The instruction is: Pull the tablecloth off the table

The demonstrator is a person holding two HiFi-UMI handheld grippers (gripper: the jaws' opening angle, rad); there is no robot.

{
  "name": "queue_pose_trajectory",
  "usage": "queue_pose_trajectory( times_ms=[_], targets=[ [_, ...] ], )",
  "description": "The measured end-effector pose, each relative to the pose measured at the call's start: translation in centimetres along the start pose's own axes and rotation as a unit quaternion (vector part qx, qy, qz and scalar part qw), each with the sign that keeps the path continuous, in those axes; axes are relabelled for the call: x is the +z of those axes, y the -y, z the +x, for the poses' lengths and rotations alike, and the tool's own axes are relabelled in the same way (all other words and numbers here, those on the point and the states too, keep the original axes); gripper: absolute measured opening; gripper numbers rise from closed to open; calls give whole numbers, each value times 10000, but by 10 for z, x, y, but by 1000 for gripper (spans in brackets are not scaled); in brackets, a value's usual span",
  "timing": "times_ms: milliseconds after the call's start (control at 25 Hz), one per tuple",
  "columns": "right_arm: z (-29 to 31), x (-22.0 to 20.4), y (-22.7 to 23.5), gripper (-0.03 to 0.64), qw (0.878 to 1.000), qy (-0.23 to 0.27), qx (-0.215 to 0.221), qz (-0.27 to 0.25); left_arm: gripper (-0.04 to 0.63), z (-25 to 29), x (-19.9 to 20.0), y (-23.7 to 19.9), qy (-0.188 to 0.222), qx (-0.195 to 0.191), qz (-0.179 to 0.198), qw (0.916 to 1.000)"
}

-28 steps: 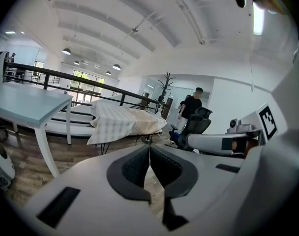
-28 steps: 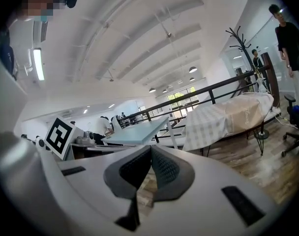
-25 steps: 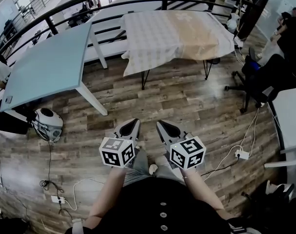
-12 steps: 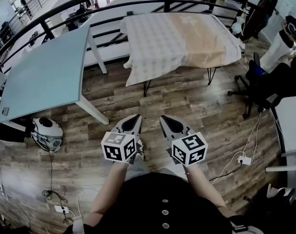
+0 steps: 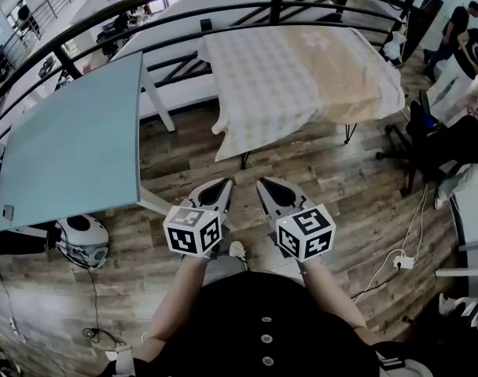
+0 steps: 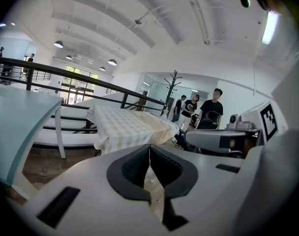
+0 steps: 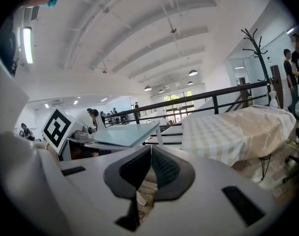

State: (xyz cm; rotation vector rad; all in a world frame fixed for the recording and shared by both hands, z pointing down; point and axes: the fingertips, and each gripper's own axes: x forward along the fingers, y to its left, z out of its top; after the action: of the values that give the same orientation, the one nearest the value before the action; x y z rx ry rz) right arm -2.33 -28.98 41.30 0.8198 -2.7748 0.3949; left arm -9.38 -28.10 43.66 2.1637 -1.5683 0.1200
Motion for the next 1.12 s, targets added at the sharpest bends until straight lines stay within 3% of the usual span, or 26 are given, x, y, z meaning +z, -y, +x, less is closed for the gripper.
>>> queue_pose_trajectory(
  times_ms=[280, 600, 920, 1120],
  targets=[
    [48, 3, 18, 28, 9994, -157, -230, 195, 17, 28, 13, -43, -167, -197, -7, 9997],
    [56, -11, 31, 28, 9975, -426, -316, 465, 17, 50, 5, -43, -230, -521, -229, 9981],
    [73, -21, 61, 28, 9958, -601, -230, 650, 17, 86, -3, -45, -421, -436, -309, 9977],
    [98, -19, 84, 28, 9944, -729, -47, 759, 17, 110, 1, -65, -513, -117, -384, 9979]
  ],
)
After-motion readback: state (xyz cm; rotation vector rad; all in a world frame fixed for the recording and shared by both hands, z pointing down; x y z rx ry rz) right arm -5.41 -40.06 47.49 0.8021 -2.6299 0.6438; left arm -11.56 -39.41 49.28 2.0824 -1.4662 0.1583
